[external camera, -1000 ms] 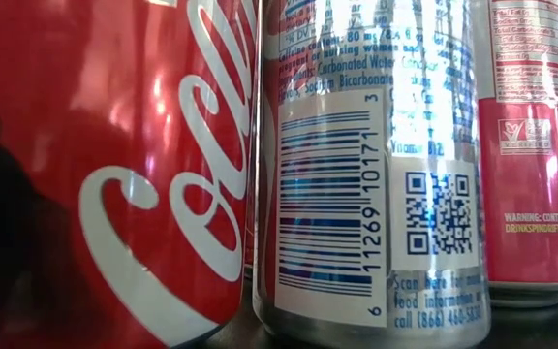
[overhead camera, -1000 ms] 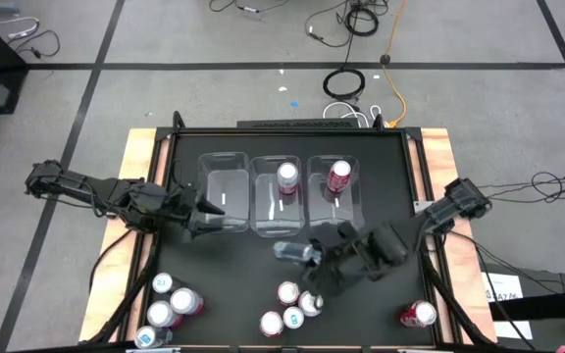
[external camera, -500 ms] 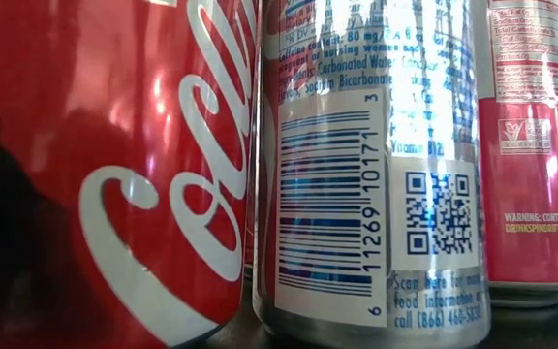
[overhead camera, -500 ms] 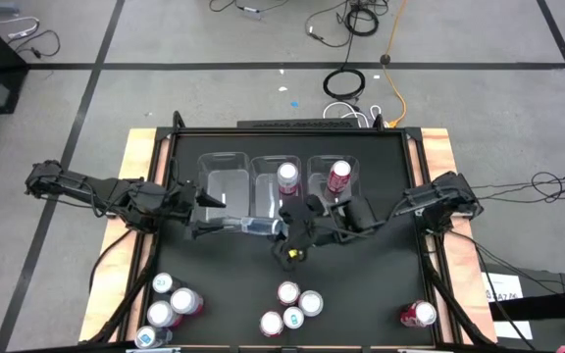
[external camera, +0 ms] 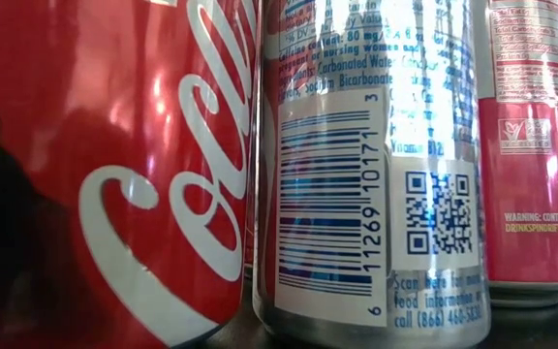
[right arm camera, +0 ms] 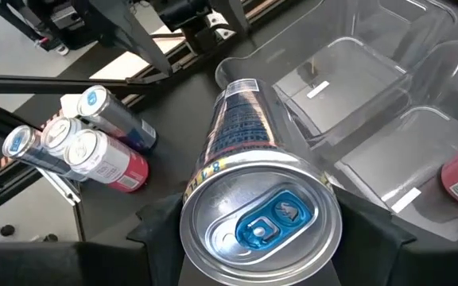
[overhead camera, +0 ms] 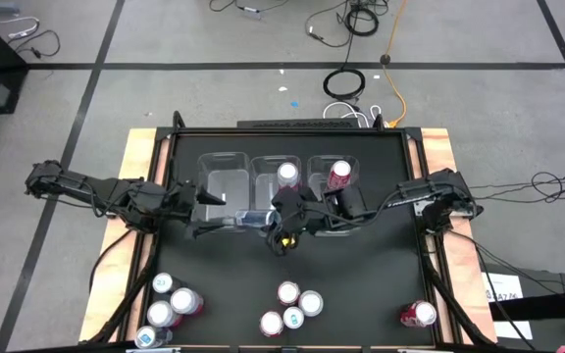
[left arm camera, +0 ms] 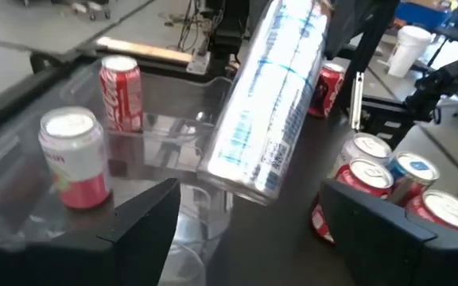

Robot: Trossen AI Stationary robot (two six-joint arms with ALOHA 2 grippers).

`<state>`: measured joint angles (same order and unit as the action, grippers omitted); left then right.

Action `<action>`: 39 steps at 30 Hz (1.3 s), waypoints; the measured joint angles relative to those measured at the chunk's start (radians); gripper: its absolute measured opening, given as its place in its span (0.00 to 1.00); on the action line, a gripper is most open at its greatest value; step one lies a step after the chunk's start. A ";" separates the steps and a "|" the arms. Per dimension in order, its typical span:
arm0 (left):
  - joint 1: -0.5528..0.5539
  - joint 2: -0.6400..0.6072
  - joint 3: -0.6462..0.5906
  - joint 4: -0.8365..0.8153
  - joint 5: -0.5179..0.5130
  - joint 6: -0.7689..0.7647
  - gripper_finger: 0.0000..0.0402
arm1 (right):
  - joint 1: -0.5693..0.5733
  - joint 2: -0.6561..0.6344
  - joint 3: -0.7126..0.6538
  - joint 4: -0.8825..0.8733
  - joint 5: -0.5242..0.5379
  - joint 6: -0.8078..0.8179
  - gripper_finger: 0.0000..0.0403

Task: Sort soda cans
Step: Put the blue soda can into the left transparent bin

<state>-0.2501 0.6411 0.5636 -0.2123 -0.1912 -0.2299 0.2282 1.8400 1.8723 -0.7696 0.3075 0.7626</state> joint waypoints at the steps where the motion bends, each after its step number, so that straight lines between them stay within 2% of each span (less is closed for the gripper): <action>1: 0.000 0.000 0.000 0.005 -0.007 0.019 0.79 | -0.002 0.000 0.000 0.000 -0.001 -0.001 0.58; 9: 0.000 0.000 0.000 0.013 -0.023 0.055 0.87 | -0.020 0.000 0.000 0.029 -0.002 -0.025 0.58; 28: 0.000 0.000 0.000 0.109 -0.033 0.053 0.87 | -0.092 0.032 -0.001 0.164 -0.132 -0.082 0.58; 39: 0.000 0.066 0.000 0.109 -0.030 0.104 0.87 | -0.097 0.033 -0.001 0.207 -0.136 -0.098 0.58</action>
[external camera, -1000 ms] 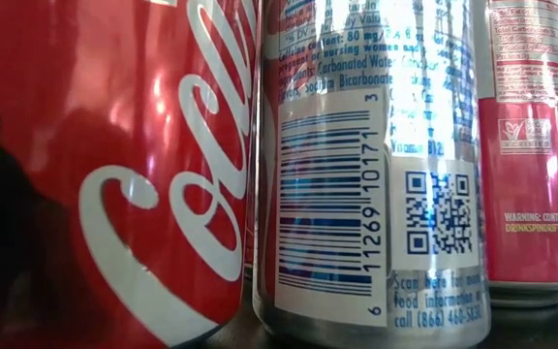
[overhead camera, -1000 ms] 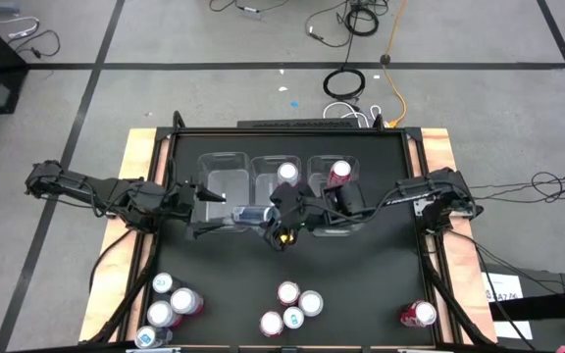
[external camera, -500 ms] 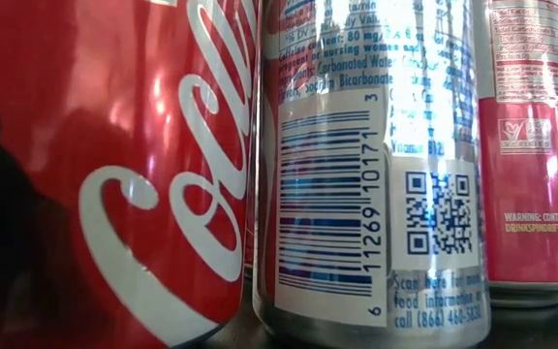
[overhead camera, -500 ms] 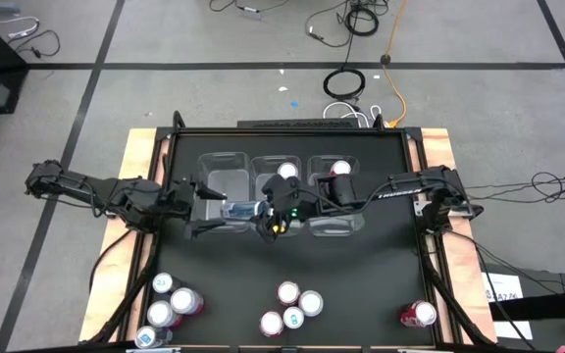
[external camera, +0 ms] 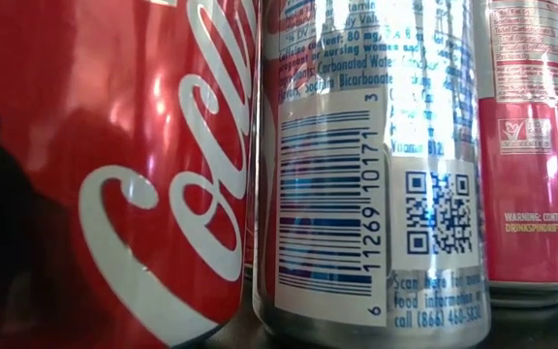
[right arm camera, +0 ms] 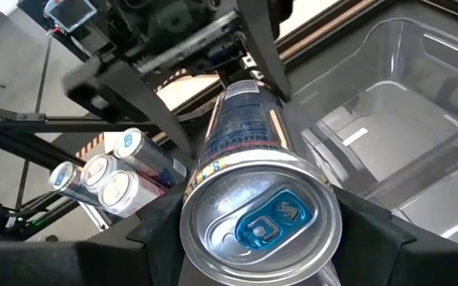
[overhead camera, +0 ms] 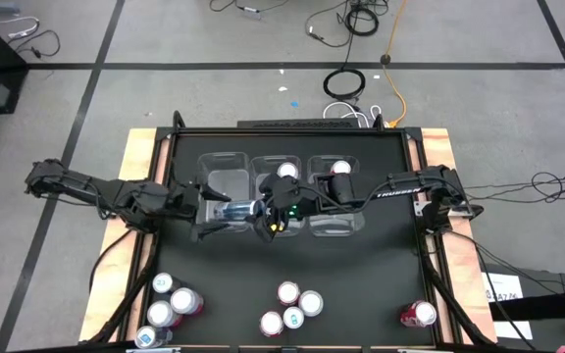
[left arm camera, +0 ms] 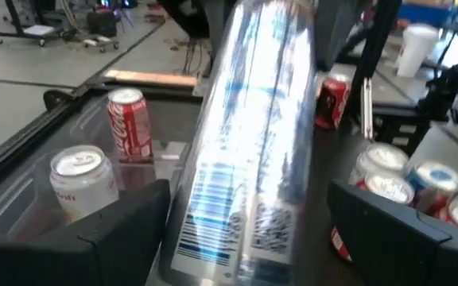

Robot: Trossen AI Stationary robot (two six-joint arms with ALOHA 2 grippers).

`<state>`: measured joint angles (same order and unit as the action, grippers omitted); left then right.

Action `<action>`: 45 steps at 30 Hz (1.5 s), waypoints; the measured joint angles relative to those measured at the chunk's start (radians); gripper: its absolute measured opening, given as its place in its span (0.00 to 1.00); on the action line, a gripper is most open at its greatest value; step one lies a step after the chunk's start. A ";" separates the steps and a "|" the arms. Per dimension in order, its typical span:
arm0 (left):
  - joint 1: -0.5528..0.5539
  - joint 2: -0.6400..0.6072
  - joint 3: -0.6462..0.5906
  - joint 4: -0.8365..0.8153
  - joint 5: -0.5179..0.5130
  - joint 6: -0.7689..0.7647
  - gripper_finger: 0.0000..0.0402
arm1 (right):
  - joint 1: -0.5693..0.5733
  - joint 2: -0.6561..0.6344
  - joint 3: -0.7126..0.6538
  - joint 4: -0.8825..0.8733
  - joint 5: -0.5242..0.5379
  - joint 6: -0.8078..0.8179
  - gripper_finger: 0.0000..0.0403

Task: Sort soda cans
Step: Put the blue soda can into the left transparent bin

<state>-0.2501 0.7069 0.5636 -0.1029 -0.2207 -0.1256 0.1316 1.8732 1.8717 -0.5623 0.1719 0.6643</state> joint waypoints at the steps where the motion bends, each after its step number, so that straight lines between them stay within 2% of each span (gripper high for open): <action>1: 0.000 0.013 0.000 -0.001 0.003 0.001 0.87 | 0.001 0.000 0.000 0.004 -0.003 0.000 0.58; 7: 0.000 0.078 0.000 -0.002 0.007 0.002 0.87 | 0.000 0.001 0.000 0.008 -0.016 0.003 0.58; 15: 0.000 0.105 0.000 -0.015 0.000 0.011 0.87 | 0.001 0.001 0.000 0.004 -0.021 0.022 0.58; 26: 0.000 0.120 0.000 0.063 -0.007 0.009 0.73 | 0.001 0.001 0.000 -0.019 -0.025 0.031 0.58; 45: 0.000 0.124 0.000 0.067 -0.006 0.004 0.72 | 0.001 0.001 0.000 -0.019 -0.024 0.031 0.58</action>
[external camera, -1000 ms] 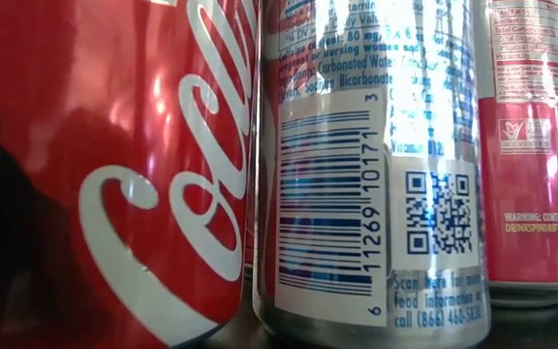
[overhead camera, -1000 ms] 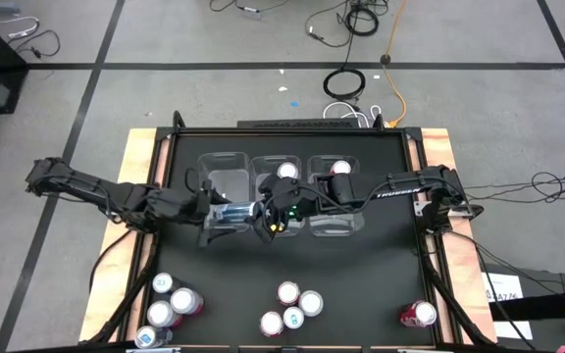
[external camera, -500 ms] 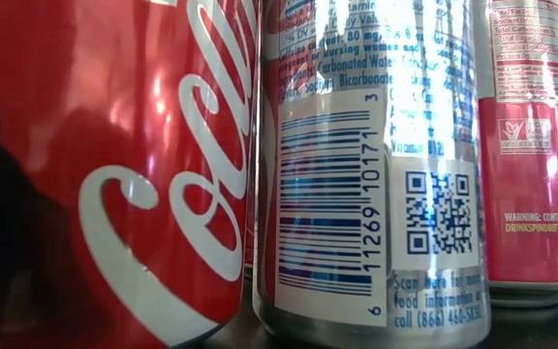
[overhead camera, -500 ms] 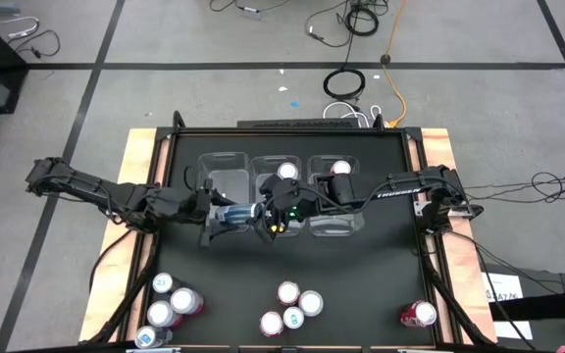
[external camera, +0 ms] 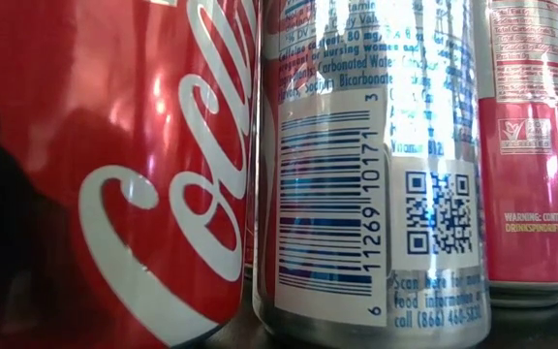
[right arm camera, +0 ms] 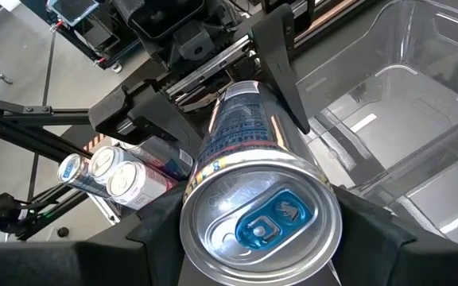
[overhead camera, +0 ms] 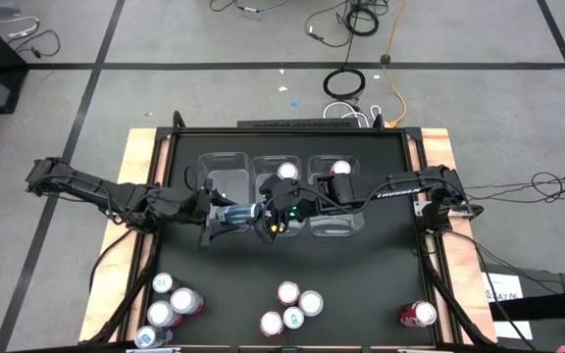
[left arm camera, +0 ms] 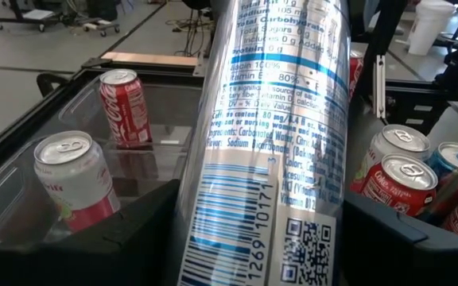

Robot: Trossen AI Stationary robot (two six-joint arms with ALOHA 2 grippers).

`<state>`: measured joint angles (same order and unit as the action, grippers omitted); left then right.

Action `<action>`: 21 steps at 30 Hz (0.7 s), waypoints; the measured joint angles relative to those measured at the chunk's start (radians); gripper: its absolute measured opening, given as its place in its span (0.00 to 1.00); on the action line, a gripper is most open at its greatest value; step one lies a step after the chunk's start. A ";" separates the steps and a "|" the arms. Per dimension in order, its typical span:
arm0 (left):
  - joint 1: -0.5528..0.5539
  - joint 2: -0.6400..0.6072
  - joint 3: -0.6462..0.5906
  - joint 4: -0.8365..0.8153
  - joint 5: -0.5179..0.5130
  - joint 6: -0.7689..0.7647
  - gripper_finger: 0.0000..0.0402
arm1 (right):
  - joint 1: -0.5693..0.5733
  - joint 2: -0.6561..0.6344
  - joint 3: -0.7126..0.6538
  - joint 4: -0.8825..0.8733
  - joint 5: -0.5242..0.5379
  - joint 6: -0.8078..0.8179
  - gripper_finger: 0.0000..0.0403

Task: Sort soda cans
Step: Put the blue soda can into the left transparent bin

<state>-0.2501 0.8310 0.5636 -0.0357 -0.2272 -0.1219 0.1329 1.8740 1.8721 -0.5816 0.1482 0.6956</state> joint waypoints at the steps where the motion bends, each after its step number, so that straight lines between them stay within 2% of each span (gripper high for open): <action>1: 0.000 0.000 0.000 0.000 0.000 0.000 0.72 | 0.000 0.000 0.000 0.000 0.000 0.000 0.58; 8: -0.001 0.000 0.000 0.001 0.009 0.009 0.64 | 0.000 0.000 0.000 0.004 -0.002 -0.001 0.58; 21: 0.000 0.000 0.000 0.002 0.008 0.007 0.67 | 0.000 0.000 0.001 0.003 0.000 -0.001 0.58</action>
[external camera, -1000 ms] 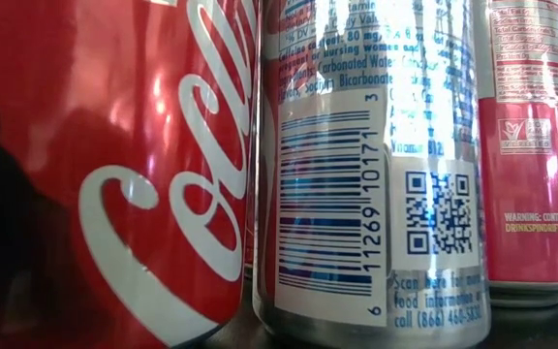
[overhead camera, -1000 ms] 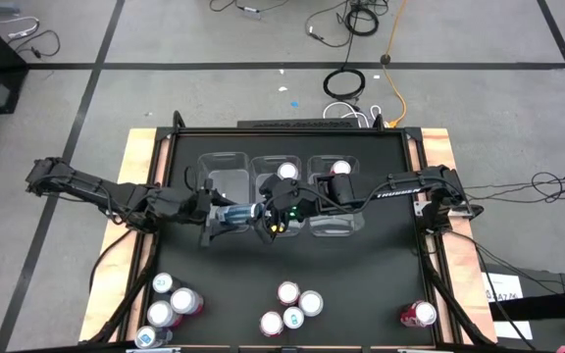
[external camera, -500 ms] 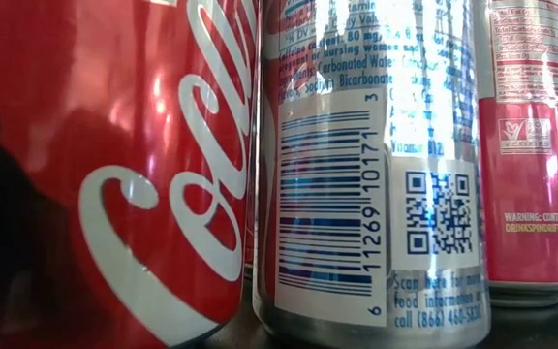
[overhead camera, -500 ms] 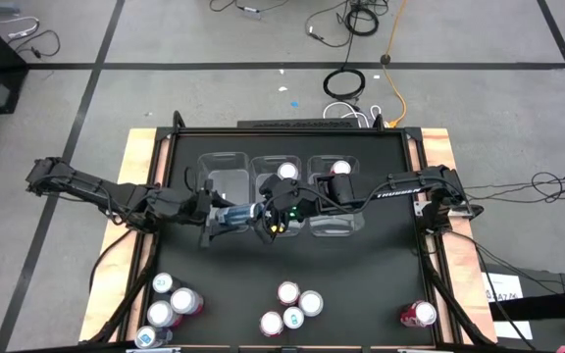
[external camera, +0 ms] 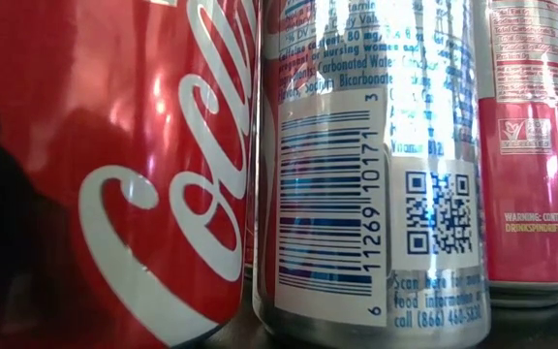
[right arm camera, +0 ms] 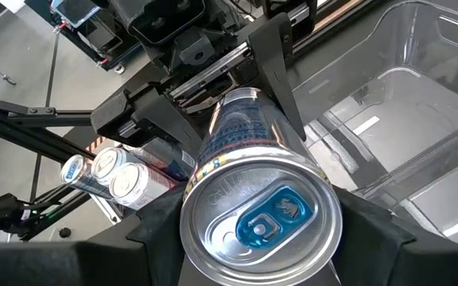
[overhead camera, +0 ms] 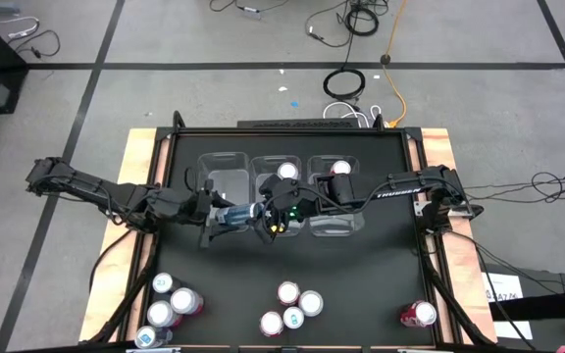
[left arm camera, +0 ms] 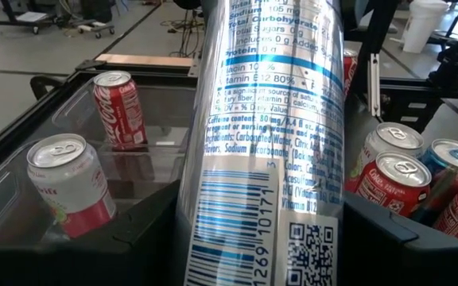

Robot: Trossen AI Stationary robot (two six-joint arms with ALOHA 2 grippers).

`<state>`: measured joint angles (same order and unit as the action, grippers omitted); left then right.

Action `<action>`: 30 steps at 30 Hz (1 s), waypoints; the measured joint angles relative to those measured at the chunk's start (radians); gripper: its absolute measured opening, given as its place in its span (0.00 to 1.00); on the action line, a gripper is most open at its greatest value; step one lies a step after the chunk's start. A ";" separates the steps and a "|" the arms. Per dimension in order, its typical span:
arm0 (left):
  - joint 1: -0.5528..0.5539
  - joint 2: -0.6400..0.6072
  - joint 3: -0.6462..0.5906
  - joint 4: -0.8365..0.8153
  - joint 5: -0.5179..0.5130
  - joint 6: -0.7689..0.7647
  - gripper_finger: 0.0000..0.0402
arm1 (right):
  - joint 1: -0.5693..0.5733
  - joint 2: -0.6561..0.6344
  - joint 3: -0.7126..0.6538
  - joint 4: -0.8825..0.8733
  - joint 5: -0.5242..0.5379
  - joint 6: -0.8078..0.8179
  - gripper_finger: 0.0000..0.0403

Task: Sort soda cans
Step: Put the blue soda can into the left transparent bin

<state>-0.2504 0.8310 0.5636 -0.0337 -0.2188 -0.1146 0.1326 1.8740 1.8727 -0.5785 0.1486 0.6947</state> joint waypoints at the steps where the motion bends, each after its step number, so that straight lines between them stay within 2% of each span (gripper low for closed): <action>1: 0.000 0.000 0.000 0.001 0.000 0.000 0.67 | 0.000 0.000 0.000 0.000 0.000 0.000 0.58; 17: 0.000 0.000 0.000 0.002 0.001 0.000 0.67 | 0.000 0.000 0.000 -0.001 0.000 0.000 0.58; 22: 0.000 0.000 0.000 0.002 0.006 -0.008 0.67 | -0.001 0.000 0.000 0.001 -0.032 0.004 0.58; 30: 0.000 0.000 0.000 0.005 0.007 -0.009 0.67 | -0.001 0.000 0.000 0.019 -0.031 0.027 0.67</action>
<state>-0.2501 0.8310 0.5636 -0.0288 -0.2115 -0.1234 0.1314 1.8736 1.8729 -0.5590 0.1177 0.7216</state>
